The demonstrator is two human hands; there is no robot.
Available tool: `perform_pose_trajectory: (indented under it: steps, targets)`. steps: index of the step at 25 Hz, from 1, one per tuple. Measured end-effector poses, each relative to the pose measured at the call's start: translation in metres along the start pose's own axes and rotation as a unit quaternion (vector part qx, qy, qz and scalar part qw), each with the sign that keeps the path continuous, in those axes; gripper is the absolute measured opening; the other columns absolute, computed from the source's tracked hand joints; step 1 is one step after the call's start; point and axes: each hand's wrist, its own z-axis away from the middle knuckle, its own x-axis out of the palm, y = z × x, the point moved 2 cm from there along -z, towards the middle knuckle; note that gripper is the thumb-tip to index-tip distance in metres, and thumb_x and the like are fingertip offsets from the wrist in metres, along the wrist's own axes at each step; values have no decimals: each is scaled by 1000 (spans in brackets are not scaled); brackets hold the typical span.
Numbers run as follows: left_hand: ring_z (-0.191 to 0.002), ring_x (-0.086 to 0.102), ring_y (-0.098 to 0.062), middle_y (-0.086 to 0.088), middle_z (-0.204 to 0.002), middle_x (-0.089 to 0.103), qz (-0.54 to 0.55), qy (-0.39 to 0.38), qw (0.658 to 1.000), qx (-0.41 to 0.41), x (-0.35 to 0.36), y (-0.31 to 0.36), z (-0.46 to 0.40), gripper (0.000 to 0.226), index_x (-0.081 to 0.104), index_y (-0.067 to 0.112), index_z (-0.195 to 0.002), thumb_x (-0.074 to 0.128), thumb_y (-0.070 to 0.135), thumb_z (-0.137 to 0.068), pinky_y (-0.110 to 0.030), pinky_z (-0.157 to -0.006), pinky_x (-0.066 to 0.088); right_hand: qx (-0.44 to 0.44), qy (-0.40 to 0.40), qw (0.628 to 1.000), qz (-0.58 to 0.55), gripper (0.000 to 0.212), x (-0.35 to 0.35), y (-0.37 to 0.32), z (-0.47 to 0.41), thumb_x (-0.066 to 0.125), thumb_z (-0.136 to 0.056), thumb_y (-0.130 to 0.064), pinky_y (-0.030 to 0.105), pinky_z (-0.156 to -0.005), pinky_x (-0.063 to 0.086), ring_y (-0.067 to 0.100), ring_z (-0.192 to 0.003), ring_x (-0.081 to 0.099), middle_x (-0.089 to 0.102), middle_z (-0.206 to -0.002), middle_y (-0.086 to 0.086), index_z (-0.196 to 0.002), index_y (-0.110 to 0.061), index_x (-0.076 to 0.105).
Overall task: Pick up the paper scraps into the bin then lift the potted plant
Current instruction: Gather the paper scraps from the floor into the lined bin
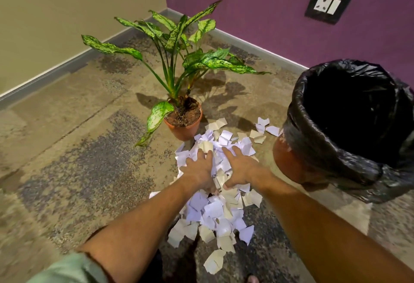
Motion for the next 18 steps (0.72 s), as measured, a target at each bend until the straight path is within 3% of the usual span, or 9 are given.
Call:
perform_pose_trajectory:
  steps: [3, 5, 7, 12, 15, 18]
  targets:
    - [-134, 35, -37, -16, -153, 13, -18, 37, 999, 32, 6, 0, -1, 118, 3, 17, -149, 83, 28, -64, -48, -105, 38, 5, 7, 1000, -13, 115, 12, -10, -4, 83, -67, -38, 40, -90, 49, 35, -123, 52, 12, -157, 7, -152, -33, 5]
    - [-121, 48, -37, -18, -141, 31, -13, 73, 996, 56, 4, 1, 3, 96, 17, 13, -146, 76, 16, -72, -42, -92, 46, -2, 31, 999, -15, 102, 19, -14, -5, 80, -71, -31, 38, -86, 49, 35, -115, 57, 23, -149, 9, -150, -31, 16]
    - [-113, 54, -36, -18, -132, 40, -8, 100, 993, 64, -1, 1, 4, 76, 28, 11, -142, 68, 5, -77, -40, -83, 48, -6, 63, 998, -24, 80, 22, -14, -7, 72, -77, -20, 36, -84, 49, 35, -109, 58, 33, -141, 9, -146, -27, 30]
    - [-108, 58, -32, -15, -118, 60, 54, 136, 987, 67, -10, -8, -4, 53, 52, 13, -126, 63, -2, -77, -37, -83, 52, -7, 118, 992, -43, 28, 16, -13, -9, 54, -86, -6, 33, -87, 48, 31, -105, 59, 63, -112, 11, -111, -14, 64]
    - [-105, 60, -30, -12, -113, 66, 98, 150, 981, 77, -16, -13, -4, 51, 57, 16, -124, 66, 1, -76, -33, -79, 50, -2, 128, 989, -79, 27, 5, -6, -10, 57, -86, -7, 30, -82, 47, 30, -102, 60, 67, -110, 11, -110, -15, 65]
    - [-96, 63, -24, -8, -106, 70, 169, 168, 968, 81, -23, -19, 0, 44, 65, 17, -114, 72, 3, -73, -27, -73, 47, -56, 120, 980, -151, 46, -5, -13, -8, 66, -78, -9, 30, -79, 47, 26, -104, 61, 67, -114, 6, -122, -19, 58]
